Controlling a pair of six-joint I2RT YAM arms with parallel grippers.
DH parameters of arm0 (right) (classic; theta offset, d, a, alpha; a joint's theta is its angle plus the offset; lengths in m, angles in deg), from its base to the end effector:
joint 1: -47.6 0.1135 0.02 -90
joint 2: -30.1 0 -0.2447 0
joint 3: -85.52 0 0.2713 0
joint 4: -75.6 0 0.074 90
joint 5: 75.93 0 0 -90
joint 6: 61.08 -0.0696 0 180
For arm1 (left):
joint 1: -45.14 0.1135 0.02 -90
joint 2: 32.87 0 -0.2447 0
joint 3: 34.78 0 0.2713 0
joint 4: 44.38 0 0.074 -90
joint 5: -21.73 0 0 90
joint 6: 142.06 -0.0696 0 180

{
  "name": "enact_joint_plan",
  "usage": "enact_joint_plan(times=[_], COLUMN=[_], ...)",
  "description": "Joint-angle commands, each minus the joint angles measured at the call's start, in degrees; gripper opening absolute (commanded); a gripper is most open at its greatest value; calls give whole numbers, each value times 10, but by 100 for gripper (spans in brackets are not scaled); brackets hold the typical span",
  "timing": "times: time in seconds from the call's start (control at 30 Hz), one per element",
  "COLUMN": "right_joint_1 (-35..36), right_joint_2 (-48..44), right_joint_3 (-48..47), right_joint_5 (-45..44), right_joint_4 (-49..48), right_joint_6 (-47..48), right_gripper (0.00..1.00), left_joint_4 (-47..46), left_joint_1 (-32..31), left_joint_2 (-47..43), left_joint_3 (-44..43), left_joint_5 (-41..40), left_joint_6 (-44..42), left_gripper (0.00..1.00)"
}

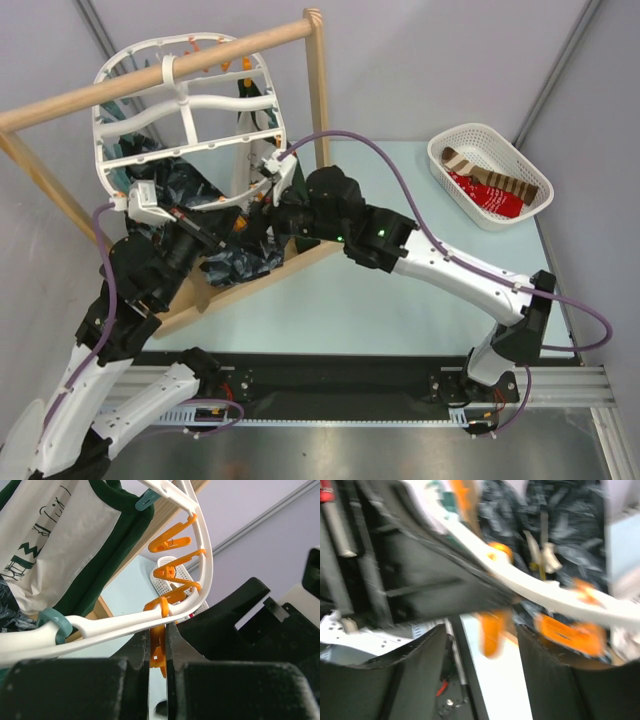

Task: Clip the socks to the hanger
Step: Open the clamp at the hanger, then pick up the sock from the bin.

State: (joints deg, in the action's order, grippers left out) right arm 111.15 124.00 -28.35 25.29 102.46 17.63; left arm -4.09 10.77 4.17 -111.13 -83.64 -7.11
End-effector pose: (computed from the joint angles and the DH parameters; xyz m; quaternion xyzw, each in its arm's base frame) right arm 0.1807 0.3936 0.4332 -0.3862 0.6401 0.4592 0.4799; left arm 0.1554 -0.0840 0.4304 -0.1585 0.6951 -0.3700 0.5957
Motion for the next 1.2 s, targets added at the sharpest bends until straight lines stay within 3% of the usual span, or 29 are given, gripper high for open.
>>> enact_joint_plan(times=[0.0,0.17,0.33,0.5,0.67,0.77,0.9,1.17], right_joint_1=[-55,-172,-404,-594,-751,-802,-838,-846], right_joint_2=[-80,-214,-254,-194,-49,29,132,279], right_joint_3=[35,146,201,242,228,226,166,22], right_joint_5=[-38,-65,-82,-100,-138,-142,-155,-248], right_joint_4=[-8,2,9,-58,-81,-127,-98,-45], right_joint_6=[-37,-60,-80,-96,-199,-255,-300,-288], right_gripper=[68,68,63,58,57,56,56,60], left_joint_4=[-15,-6,-7,-23,-54,-64,-78,-89], left_joint_1=[4,4,4,4,4,4,3,3], left_joint_2=[-5,-10,-18,-23,-32,-40,-49,-80], left_joint_3=[3,-1,-6,9,54,68,74,79], left_joint_5=[-40,-41,-34,-11,33,32,28,34], left_joint_6=[-6,-26,-49,-57,-65,-77,-107,-142], left_gripper=[0,0,0,0,0,0,0,0])
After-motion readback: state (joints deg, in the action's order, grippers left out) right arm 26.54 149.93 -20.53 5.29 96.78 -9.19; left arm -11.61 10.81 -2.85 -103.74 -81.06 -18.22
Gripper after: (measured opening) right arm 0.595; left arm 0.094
